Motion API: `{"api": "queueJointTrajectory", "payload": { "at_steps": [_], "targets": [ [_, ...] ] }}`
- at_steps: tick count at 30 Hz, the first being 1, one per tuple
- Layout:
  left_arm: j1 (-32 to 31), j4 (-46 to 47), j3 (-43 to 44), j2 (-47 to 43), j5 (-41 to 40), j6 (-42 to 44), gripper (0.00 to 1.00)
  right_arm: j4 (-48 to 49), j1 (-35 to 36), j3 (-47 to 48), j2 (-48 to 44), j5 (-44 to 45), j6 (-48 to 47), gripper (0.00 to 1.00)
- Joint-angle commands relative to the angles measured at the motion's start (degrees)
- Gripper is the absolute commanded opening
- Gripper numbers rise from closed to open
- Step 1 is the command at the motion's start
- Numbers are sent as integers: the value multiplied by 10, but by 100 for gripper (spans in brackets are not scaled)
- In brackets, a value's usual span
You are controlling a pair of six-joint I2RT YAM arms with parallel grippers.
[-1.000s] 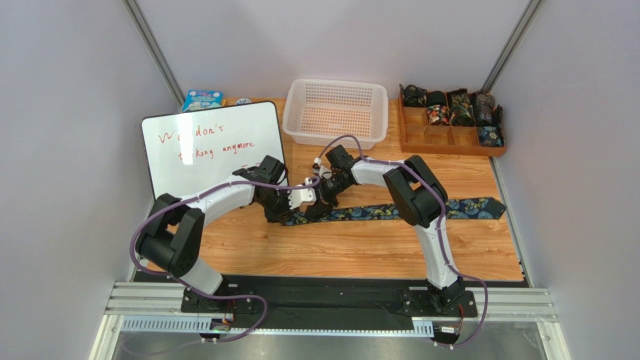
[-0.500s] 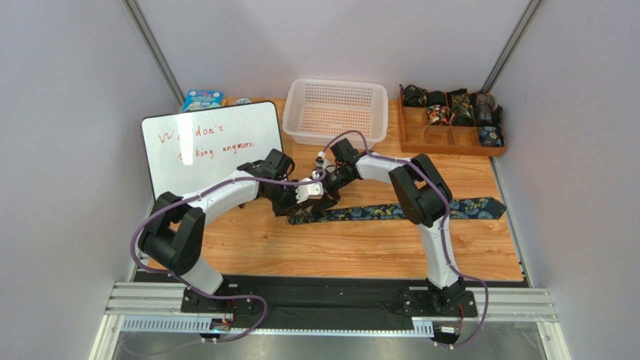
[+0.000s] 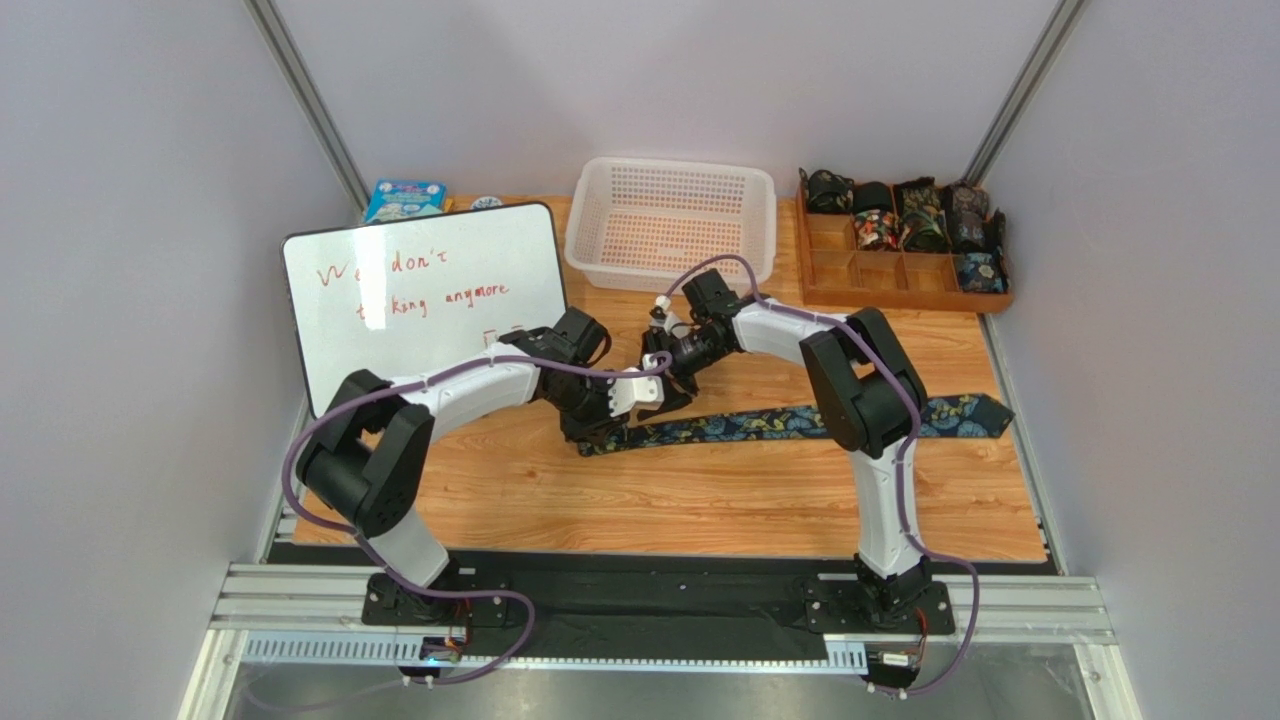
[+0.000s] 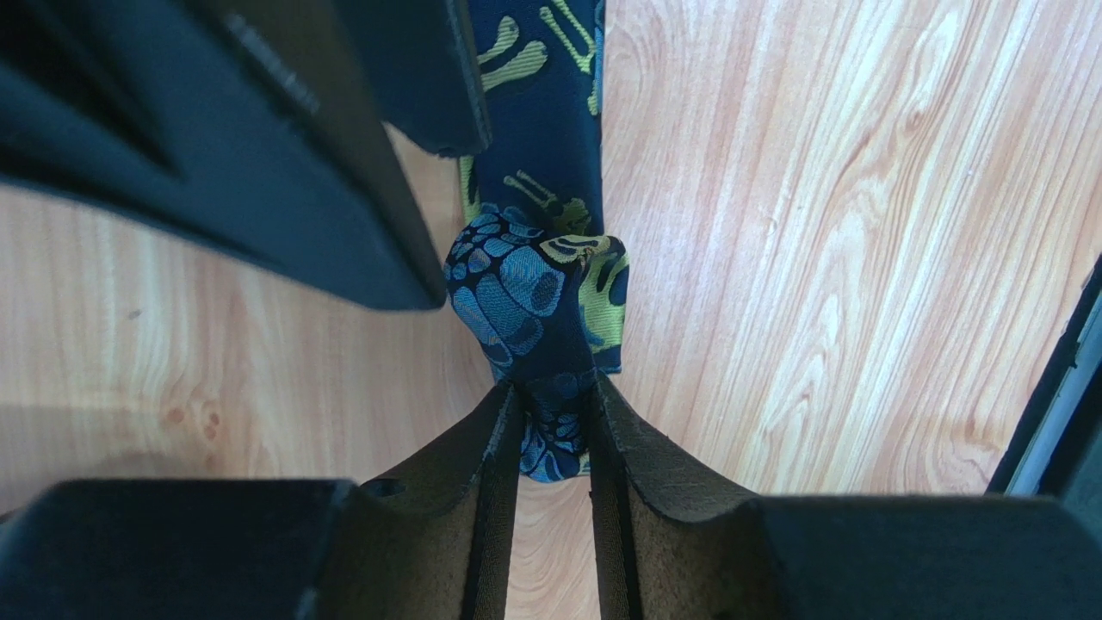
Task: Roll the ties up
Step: Roll the tie at the center of the board.
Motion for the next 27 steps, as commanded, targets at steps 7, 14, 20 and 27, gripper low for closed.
{"api": "queueJointTrajectory", "payload": {
  "at_steps": [7,14,20,27],
  "targets": [
    [-23,20,39,32,-8,-17,35,-39,7,8,3,7,-35,43],
    [-29,20,48,37,-20,-17,36,-64,19,15,18,16,-62,39],
    [-30,20,44,37,-25,-17,47,-74,21,35,28,21,-67,22],
    [-28,19,30,-3,-11,-25,89,-66,19,34,18,6,-91,0]
  ]
}}
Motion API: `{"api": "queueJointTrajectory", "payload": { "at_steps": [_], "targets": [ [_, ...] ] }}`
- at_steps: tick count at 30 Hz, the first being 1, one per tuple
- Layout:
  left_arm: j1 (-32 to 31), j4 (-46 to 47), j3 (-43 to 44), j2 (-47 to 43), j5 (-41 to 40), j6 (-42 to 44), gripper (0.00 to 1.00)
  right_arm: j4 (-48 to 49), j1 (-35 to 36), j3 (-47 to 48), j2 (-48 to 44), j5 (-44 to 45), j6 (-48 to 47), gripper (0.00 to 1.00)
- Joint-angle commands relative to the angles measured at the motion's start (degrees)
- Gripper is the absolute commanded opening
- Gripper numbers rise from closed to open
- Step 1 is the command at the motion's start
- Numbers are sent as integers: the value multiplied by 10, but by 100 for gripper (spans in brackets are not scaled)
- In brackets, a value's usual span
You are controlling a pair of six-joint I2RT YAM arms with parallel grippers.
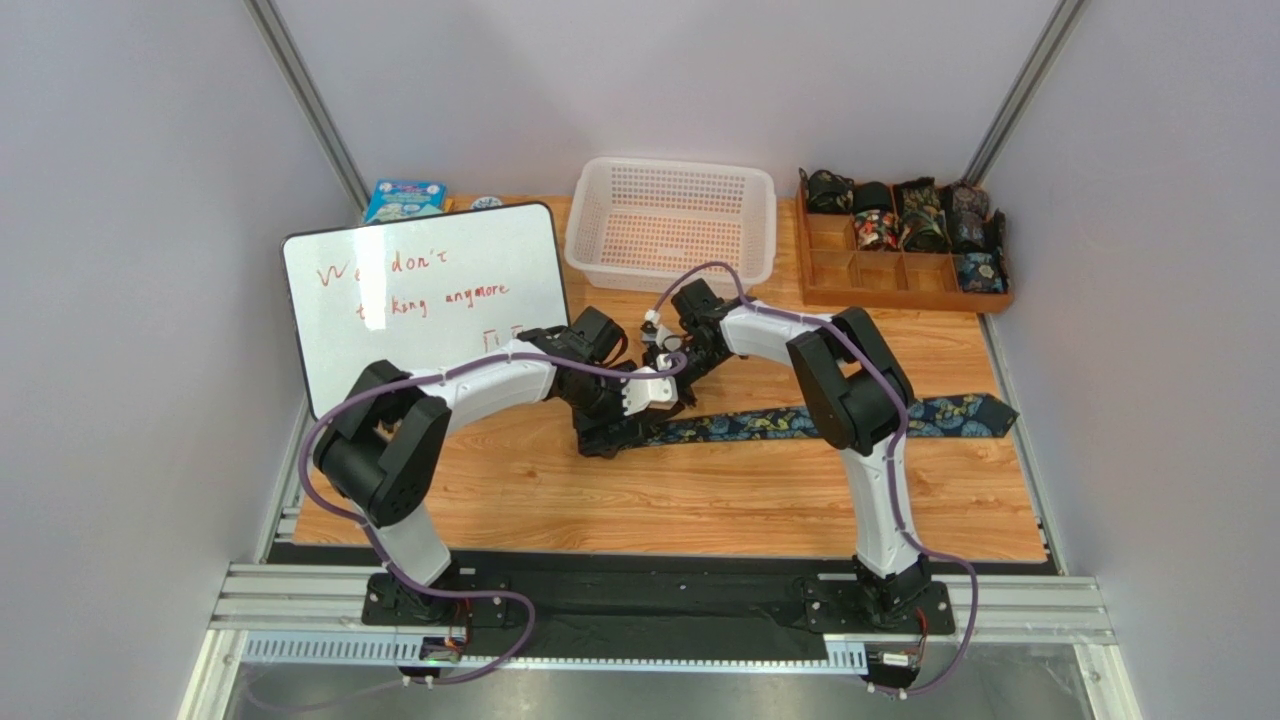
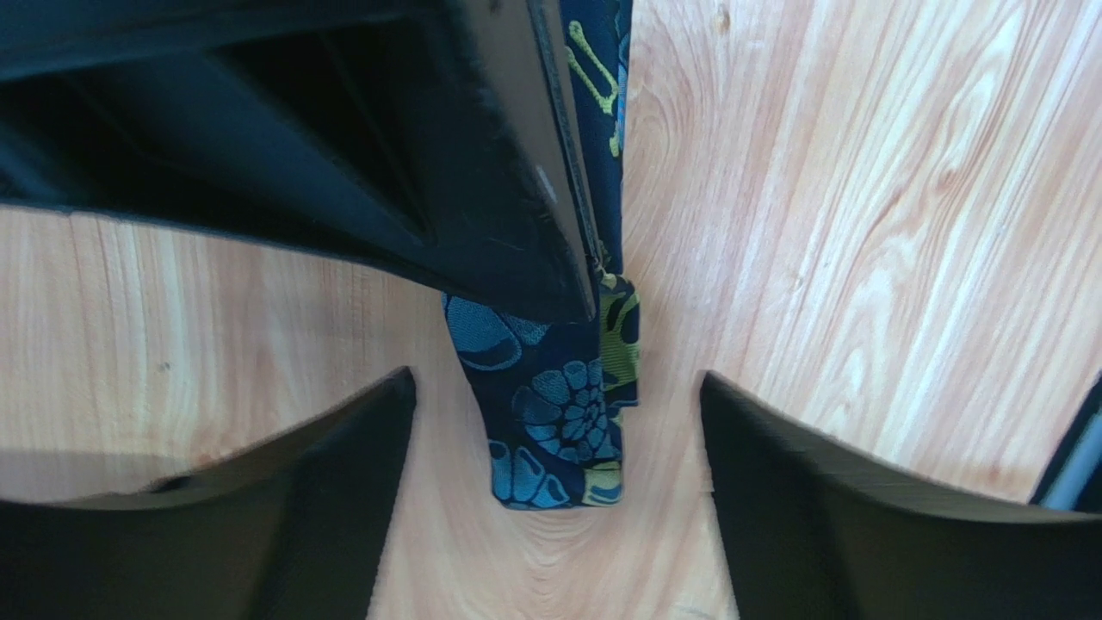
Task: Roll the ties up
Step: Roll the tie at the center of the board.
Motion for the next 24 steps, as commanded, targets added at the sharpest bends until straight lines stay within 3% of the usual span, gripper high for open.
{"api": "queueJointTrajectory", "payload": {
  "at_steps": [1,3,14,21,24],
  "targets": [
    [0,10,-1,-40,16,-15,93,10,-3,10,-12,-15,-24,0],
    [-1,15,3,-39,16,-21,100,21,-8,0,-12,-25,-24,0],
    [-26,17,27,17,-53,-9,94,48,-19,-3,-5,-52,-12,0],
    [-30,34,40,47,-108,-15,85,54,-19,-12,-4,-61,-8,0],
    [-30,30,37,51,-115,-10,69,55,-21,-14,-4,-62,-9,0]
  ]
}}
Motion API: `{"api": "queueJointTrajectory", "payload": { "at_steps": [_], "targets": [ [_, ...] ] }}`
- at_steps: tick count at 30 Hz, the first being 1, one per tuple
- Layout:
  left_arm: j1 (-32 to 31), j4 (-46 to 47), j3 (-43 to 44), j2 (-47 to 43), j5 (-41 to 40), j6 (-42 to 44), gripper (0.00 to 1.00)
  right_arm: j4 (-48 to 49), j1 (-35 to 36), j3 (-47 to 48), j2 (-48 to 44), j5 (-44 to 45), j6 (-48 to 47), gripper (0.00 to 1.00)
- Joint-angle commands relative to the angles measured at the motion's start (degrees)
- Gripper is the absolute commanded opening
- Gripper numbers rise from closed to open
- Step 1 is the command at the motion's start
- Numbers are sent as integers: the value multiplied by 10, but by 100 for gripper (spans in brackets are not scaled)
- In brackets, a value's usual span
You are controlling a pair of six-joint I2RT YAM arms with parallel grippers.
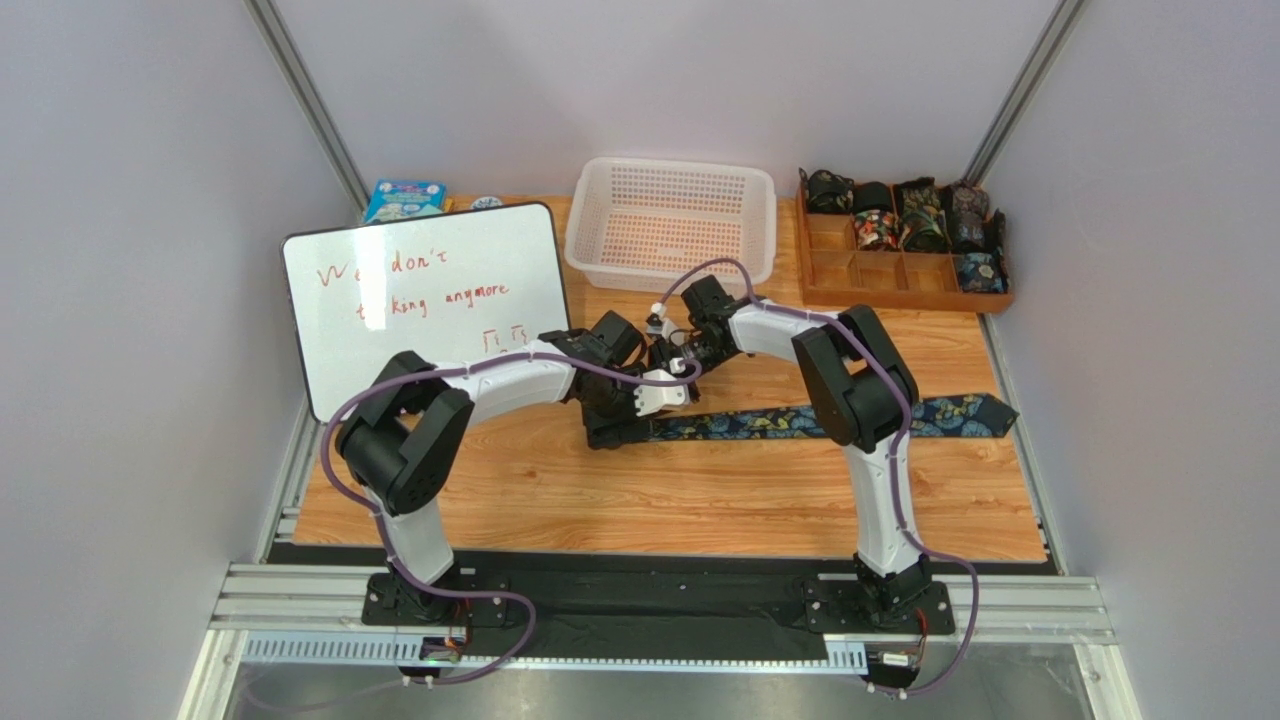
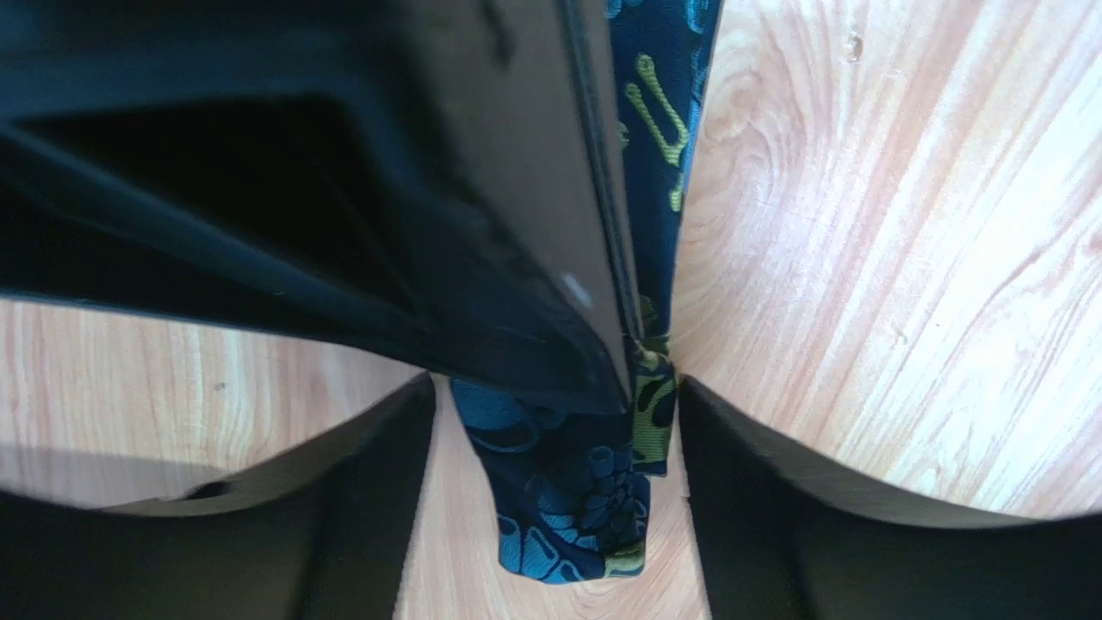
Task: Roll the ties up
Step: Roll the tie at the center of the board.
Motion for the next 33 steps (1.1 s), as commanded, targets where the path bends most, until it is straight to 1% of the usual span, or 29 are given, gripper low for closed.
{"api": "queueJointTrajectory", "payload": {
  "at_steps": [1,3,4,5,6,7,11,15,17,20,25,28,29,30,32,33],
  "targets": [
    [-2,12,8,8,-31,11,60,18,-3,-5,-5,-19,2,0],
    [-2,14,-6,-1,-33,15,53,16,-8,-6,-5,-18,0,0],
    [-2,12,-11,-6,-34,19,46,12,-10,-5,-5,-18,-4,1],
    [-2,13,-17,-8,-34,19,43,9,-13,-3,-3,-18,-6,2],
    [-2,12,-19,-9,-34,19,38,5,-14,-1,-1,-16,-12,2],
    [-2,11,-22,-10,-33,20,36,-3,-15,2,2,-15,-18,3],
    [-2,9,-26,-11,-33,19,32,-28,-17,20,16,2,-34,5],
    [-2,5,-29,-18,-23,23,29,-31,-16,35,28,23,-41,3],
    [-3,3,-33,-22,-19,29,28,-31,-15,43,29,33,-58,1],
    [-2,0,-34,-21,-15,33,26,-31,-17,47,25,57,-86,1],
    [-2,-7,-34,-28,7,45,25,-5,-21,38,19,61,-93,1],
    [-2,-15,-29,-28,11,47,25,3,-21,26,10,53,-90,4],
    [-2,-15,-27,-28,11,46,25,5,-21,22,7,48,-90,10],
    [-2,-15,-26,-26,12,45,23,5,-21,22,6,45,-83,13],
    [-2,-14,-22,-22,5,39,18,0,-22,25,8,28,-72,24],
    [-2,-14,-19,-19,2,37,17,-2,-22,28,7,24,-62,28]
  ]
}}
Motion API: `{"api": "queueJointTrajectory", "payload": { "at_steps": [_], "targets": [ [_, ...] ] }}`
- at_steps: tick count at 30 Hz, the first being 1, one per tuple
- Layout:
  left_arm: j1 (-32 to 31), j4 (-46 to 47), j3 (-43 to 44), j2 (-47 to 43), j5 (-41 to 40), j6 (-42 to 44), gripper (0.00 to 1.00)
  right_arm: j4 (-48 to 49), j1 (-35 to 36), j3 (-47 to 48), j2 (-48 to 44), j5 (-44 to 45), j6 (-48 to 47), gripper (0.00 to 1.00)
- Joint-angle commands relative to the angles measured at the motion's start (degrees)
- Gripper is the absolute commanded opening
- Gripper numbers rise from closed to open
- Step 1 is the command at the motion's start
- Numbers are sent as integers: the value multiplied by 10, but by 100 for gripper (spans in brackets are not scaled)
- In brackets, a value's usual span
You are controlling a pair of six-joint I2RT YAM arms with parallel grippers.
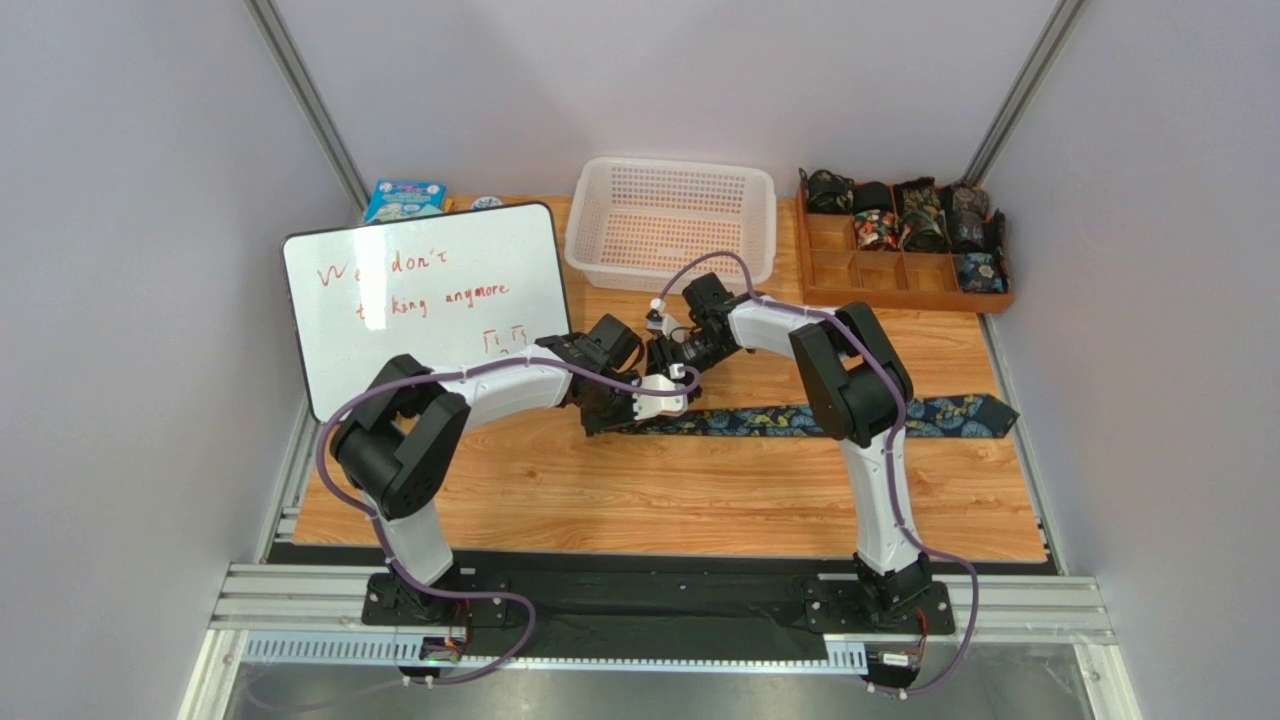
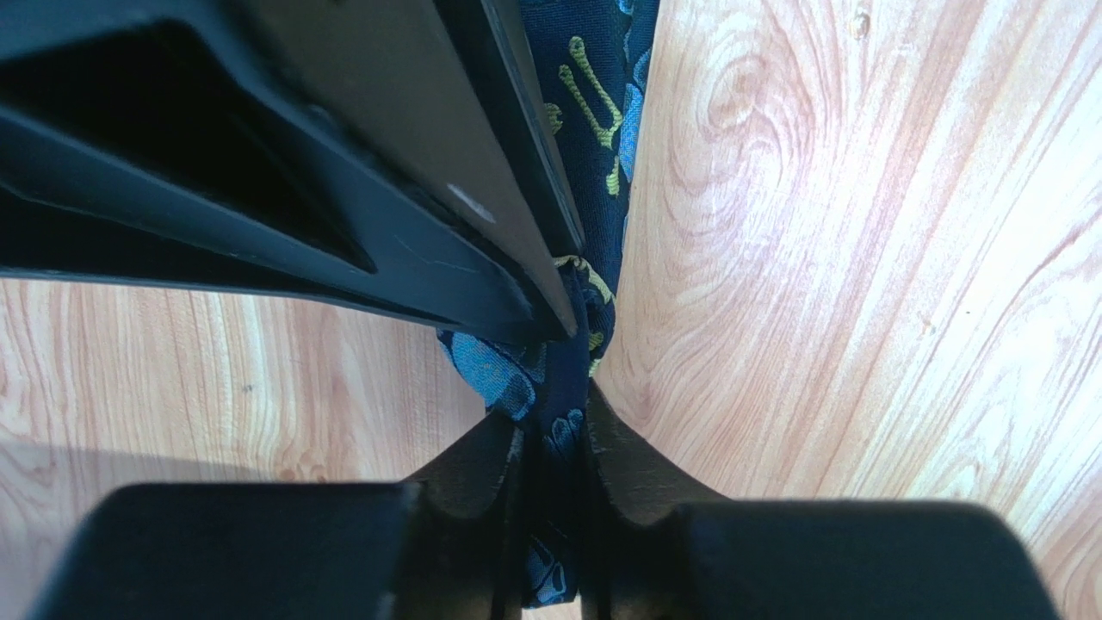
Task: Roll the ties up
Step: Roll the tie at the center of the board.
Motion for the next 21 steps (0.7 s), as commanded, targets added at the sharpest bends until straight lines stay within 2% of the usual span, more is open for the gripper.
{"api": "queueJointTrajectory", "payload": {
  "at_steps": [1,2,5,10,21],
  "targets": [
    [1,-41,2,-6,7,2,16,13,-12,2,-18,3,14,32],
    [1,-41,2,-6,4,2,15,11,-14,4,-19,0,18,37],
    [0,-40,2,-6,6,-1,15,8,-16,9,-20,-10,40,41],
    [0,-40,3,-5,3,-5,15,10,-16,9,-13,-36,76,40],
    [-1,-39,4,-1,5,-15,15,-13,9,7,-2,-35,70,39]
  ]
}}
